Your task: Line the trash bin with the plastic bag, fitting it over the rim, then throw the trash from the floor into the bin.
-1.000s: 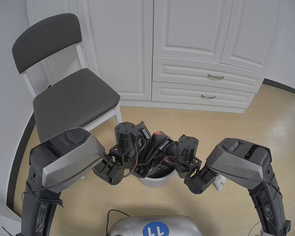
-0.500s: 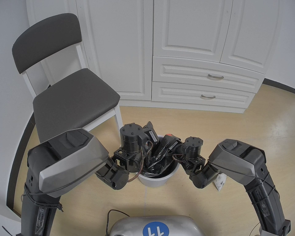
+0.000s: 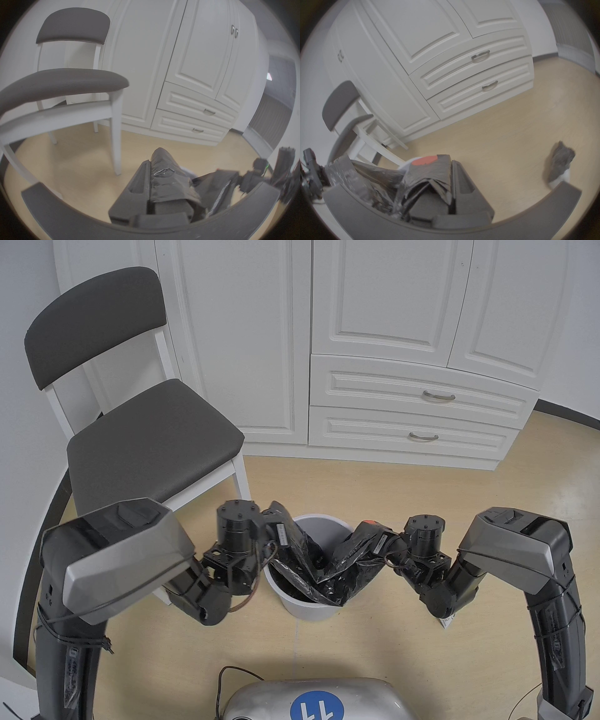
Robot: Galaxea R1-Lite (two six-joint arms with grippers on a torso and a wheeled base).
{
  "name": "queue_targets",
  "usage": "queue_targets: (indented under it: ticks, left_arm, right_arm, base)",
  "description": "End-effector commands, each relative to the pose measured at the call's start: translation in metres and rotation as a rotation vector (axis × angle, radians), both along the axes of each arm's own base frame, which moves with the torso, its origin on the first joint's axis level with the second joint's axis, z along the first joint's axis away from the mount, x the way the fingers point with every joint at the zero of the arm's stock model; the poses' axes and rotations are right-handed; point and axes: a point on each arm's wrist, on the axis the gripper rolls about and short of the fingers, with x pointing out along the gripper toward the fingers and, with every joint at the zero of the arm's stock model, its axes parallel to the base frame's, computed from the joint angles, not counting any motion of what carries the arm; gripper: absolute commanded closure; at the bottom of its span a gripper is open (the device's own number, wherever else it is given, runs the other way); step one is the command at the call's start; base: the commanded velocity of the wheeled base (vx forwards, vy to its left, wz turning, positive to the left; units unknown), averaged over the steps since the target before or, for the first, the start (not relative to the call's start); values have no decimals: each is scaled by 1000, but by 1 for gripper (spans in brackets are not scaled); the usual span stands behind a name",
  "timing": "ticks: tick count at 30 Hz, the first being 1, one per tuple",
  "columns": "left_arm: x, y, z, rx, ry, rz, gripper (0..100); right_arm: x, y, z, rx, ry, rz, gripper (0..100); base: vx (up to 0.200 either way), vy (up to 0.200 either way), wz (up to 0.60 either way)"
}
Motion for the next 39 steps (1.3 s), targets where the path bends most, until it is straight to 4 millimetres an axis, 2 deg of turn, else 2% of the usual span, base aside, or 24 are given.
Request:
queue_targets:
  ticks: [1, 3, 9, 20, 27, 34, 37, 39]
  left_arm:
    - [2, 39, 5, 57, 23, 24, 100]
    - [0, 52, -3, 83, 55, 8, 100]
    - [-7, 62, -12, 120, 104, -24, 100]
    - [-20, 67, -15, 177, 135, -76, 100]
    - [-36, 73, -27, 249, 185, -157, 100]
    - [-56, 80, -21, 286, 202, -250, 100]
    - [-56, 80, -21, 286, 203, -253, 100]
    - [-65, 83, -23, 303, 222, -291, 100]
  right_arm:
    - [-1, -31, 4, -70, 32, -36, 100]
    - [0, -44, 1, -136, 47, -49, 100]
    - [-7, -58, -10, -271, 88, -43, 100]
    - [-31, -64, -25, -432, 172, 15, 100]
    - [-51, -60, -31, -515, 214, 78, 100]
    - [-71, -60, -18, -551, 223, 154, 100]
    - [-71, -60, -18, -552, 223, 156, 100]
    - [-80, -59, -20, -599, 239, 191, 100]
  base:
    - [0, 0, 0]
    - [0, 0, 0]
    - [0, 0, 0]
    - [0, 0, 0]
    - [0, 0, 0]
    - [0, 0, 0]
    - [0, 0, 0]
    - [0, 0, 0]
